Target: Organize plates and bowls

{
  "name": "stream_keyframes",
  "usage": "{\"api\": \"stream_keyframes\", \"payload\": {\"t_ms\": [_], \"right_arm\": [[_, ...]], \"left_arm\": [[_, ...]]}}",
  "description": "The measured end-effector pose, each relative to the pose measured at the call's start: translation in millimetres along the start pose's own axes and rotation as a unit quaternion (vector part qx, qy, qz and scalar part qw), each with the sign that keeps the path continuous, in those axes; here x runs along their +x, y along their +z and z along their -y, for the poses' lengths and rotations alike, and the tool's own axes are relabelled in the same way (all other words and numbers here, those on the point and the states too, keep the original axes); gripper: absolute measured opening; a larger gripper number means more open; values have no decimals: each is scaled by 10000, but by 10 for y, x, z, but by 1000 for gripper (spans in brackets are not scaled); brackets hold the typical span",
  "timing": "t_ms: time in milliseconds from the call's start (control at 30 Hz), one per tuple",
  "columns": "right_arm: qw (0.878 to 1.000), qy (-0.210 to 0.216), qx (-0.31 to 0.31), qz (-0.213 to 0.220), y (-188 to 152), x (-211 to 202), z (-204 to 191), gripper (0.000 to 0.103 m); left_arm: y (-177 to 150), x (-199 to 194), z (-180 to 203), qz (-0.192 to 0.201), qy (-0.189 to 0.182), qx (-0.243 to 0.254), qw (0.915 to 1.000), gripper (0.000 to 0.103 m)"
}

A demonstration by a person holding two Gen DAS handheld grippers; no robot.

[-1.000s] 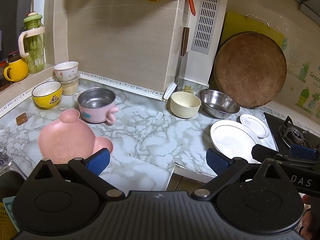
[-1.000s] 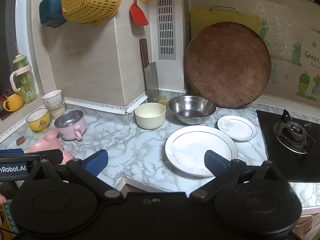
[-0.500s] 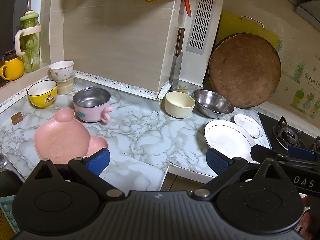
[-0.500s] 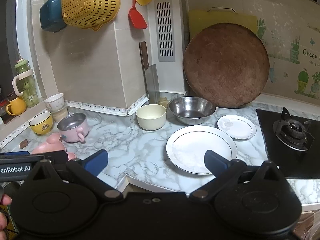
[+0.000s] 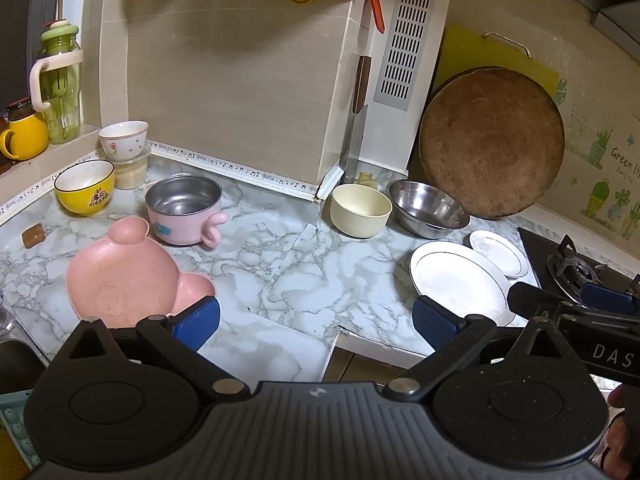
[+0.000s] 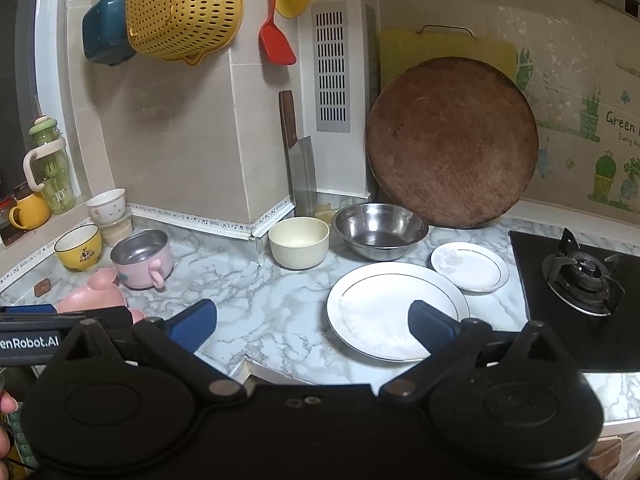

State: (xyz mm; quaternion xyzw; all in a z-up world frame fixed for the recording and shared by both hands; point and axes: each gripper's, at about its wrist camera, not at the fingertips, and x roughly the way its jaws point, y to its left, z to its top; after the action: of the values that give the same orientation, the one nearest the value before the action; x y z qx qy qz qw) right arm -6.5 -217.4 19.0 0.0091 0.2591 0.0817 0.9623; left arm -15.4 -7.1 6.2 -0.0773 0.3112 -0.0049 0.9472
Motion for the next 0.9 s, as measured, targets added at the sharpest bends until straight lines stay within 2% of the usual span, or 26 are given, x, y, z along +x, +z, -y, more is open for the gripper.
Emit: {"api": "stream_keyframes", "payload": {"t_ms": [400, 667, 900], "right_arm": [[9998, 183, -67, -20, 55, 100, 91, 101], [9996, 267, -90, -29, 148, 246, 257, 101], [9996, 212, -49, -179, 178, 427, 486, 101]], "left_arm": [[59, 90, 65, 23, -77, -77, 9999, 103], [148, 258, 221, 23, 16, -60, 10000, 103], [195, 444, 434, -7, -67, 73, 10000, 103]]}}
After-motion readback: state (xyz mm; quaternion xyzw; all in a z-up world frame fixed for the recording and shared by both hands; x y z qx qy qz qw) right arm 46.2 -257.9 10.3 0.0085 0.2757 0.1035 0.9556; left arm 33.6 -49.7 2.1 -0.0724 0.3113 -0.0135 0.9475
